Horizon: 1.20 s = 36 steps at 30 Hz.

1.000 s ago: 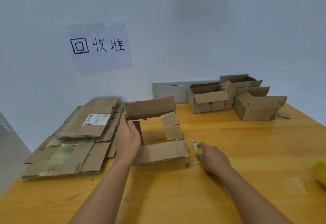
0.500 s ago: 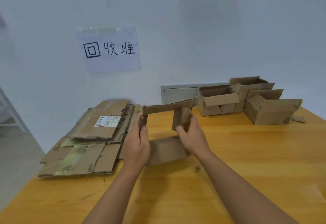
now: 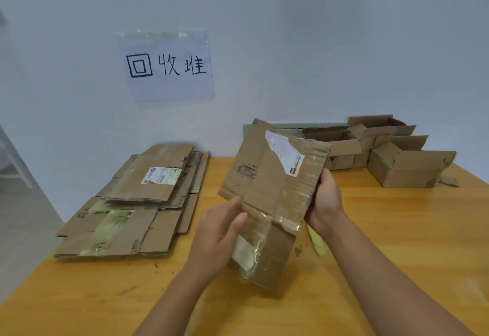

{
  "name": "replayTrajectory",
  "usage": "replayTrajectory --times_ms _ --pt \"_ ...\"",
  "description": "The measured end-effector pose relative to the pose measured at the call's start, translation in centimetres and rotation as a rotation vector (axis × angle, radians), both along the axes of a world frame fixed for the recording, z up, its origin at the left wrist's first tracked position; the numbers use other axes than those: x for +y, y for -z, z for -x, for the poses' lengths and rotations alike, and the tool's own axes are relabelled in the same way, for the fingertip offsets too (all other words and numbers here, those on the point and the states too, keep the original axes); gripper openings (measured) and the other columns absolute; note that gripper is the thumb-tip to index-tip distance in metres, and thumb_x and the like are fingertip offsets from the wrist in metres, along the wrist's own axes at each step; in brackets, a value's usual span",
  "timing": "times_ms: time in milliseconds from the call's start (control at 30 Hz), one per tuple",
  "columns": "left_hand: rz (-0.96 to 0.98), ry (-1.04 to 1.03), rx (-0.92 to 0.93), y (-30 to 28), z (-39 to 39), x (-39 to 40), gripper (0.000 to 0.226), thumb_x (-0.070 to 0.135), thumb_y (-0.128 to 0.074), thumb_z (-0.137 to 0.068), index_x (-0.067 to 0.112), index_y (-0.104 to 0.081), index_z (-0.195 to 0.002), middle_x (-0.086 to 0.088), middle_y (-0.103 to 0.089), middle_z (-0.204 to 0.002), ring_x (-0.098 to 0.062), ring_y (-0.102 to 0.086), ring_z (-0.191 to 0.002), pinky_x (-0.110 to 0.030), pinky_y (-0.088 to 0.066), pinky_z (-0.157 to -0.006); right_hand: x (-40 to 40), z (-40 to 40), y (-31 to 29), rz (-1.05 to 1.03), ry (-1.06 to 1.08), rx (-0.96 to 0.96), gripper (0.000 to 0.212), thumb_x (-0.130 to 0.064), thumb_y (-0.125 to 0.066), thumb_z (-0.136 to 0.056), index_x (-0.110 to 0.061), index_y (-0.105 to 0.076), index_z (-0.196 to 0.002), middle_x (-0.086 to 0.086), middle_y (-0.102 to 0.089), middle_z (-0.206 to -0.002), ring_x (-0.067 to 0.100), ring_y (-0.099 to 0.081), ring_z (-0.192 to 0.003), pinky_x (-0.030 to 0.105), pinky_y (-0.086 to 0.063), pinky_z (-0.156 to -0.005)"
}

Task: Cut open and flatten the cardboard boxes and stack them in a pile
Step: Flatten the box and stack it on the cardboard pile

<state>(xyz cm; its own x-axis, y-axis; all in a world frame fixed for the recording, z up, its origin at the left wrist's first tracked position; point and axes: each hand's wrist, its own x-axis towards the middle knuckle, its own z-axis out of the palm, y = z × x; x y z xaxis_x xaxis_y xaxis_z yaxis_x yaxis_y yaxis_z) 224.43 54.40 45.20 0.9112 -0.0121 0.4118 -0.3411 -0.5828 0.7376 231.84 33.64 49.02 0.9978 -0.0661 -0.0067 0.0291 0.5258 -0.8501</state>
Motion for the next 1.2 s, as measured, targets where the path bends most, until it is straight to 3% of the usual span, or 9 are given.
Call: replayTrajectory --times_ms 100,200,367,500,700,800,900,1000,1200 --pt "0.082 -0.189 0.138 -1.4 -1.3 1.4 0.088 0.07 -0.062 -0.076 0.042 -0.024 -0.15 0.012 -0.027 -0.153 -0.008 -0.028 -0.139 -0.051 -0.033 -0.113 -0.1 0.1 -0.3 0.047 -0.054 0.005 0.043 -0.032 -0.032 -0.106 -0.004 -0.06 -0.123 0.017 -0.068 -0.116 0.033 -0.065 -0.101 0.051 -0.056 -0.087" --pt "0.284 -0.084 0.428 -1.6 -2.3 3.0 0.119 0.073 -0.076 -0.06 0.039 -0.012 -0.155 0.007 -0.025 -0.158 -0.02 -0.032 -0.142 -0.049 -0.035 -0.112 -0.2 0.2 -0.7 0.091 -0.11 0.003 0.043 -0.034 -0.033 -0.106 -0.01 -0.067 -0.114 0.013 -0.072 -0.108 0.029 -0.069 -0.095 0.045 -0.057 -0.08" --pt "0.523 0.137 0.607 -0.8 -2.8 3.8 0.073 0.048 -0.085 -0.068 0.024 -0.056 -0.131 0.0 -0.07 -0.118 -0.018 -0.069 -0.104 -0.03 -0.052 -0.08 0.5 -0.2 -1.1 0.19 -0.14 0.072 0.042 -0.04 -0.042 -0.105 -0.016 -0.075 -0.096 0.009 -0.076 -0.094 0.023 -0.073 -0.083 0.042 -0.058 -0.077" --pt "0.624 0.003 0.553 0.4 -3.3 3.9 0.052 0.024 -0.081 -0.078 0.02 -0.057 -0.124 -0.005 -0.075 -0.104 -0.027 -0.073 -0.092 -0.045 -0.059 -0.081 1.1 -1.0 0.1 0.334 -0.136 0.168 0.055 -0.067 -0.033 -0.097 -0.024 -0.061 -0.117 0.008 -0.074 -0.104 0.029 -0.069 -0.096 0.047 -0.055 -0.085" --pt "0.265 -0.207 0.526 3.8 -3.8 2.7 0.052 0.032 -0.074 -0.086 0.023 -0.046 -0.129 0.001 -0.067 -0.111 -0.017 -0.067 -0.095 -0.043 -0.056 -0.087 3.2 -2.3 5.5 1.052 -0.118 0.085 0.086 -0.019 -0.063 -0.093 -0.03 -0.003 -0.155 0.003 -0.06 -0.129 0.025 -0.061 -0.104 0.036 -0.053 -0.081" --pt "-0.185 -0.323 0.393 4.5 -3.9 2.3 0.074 0.041 -0.065 -0.091 0.022 -0.023 -0.15 -0.006 -0.043 -0.142 -0.023 -0.054 -0.119 -0.036 -0.048 -0.097 4.4 -2.9 7.4 1.197 -0.096 -0.039 0.083 -0.013 -0.061 -0.095 -0.026 -0.008 -0.157 0.006 -0.051 -0.137 0.027 -0.053 -0.119 0.029 -0.043 -0.085" --pt "-0.606 -0.258 0.282 5.1 -4.0 1.2 0.074 0.056 -0.041 -0.098 0.03 -0.004 -0.156 -0.003 -0.001 -0.164 -0.029 -0.008 -0.15 -0.043 -0.017 -0.12 4.9 -3.6 9.1 1.469 -0.115 -0.059 0.048 -0.023 -0.052 -0.1 -0.022 -0.034 -0.145 0.011 -0.044 -0.141 0.03 -0.044 -0.125 0.036 -0.041 -0.097" --pt "-0.751 -0.041 0.341 6.6 -4.4 -0.1 0.065 0.065 -0.018 -0.098 0.039 -0.002 -0.156 0.002 0.014 -0.165 -0.022 0.016 -0.151 -0.043 0.006 -0.123 4.8 -4.1 9.6 1.85 -0.064 -0.074 0.041 -0.041 -0.043 -0.102 -0.025 -0.043 -0.14 0.009 -0.027 -0.155 0.033 -0.028 -0.136 0.044 -0.03 -0.106" --pt "-0.795 -0.01 0.392 7.5 -4.9 0.2 0.071 0.072 -0.016 -0.094 0.041 0.002 -0.156 0.003 0.012 -0.165 -0.019 0.018 -0.15 -0.041 0.011 -0.122 6.6 -7.0 9.4 1.904 -0.305 -0.288 0.052 -0.041 -0.022 -0.106 -0.03 -0.017 -0.157 -0.001 0.002 -0.167 0.026 0.012 -0.153 0.048 0.004 -0.122"
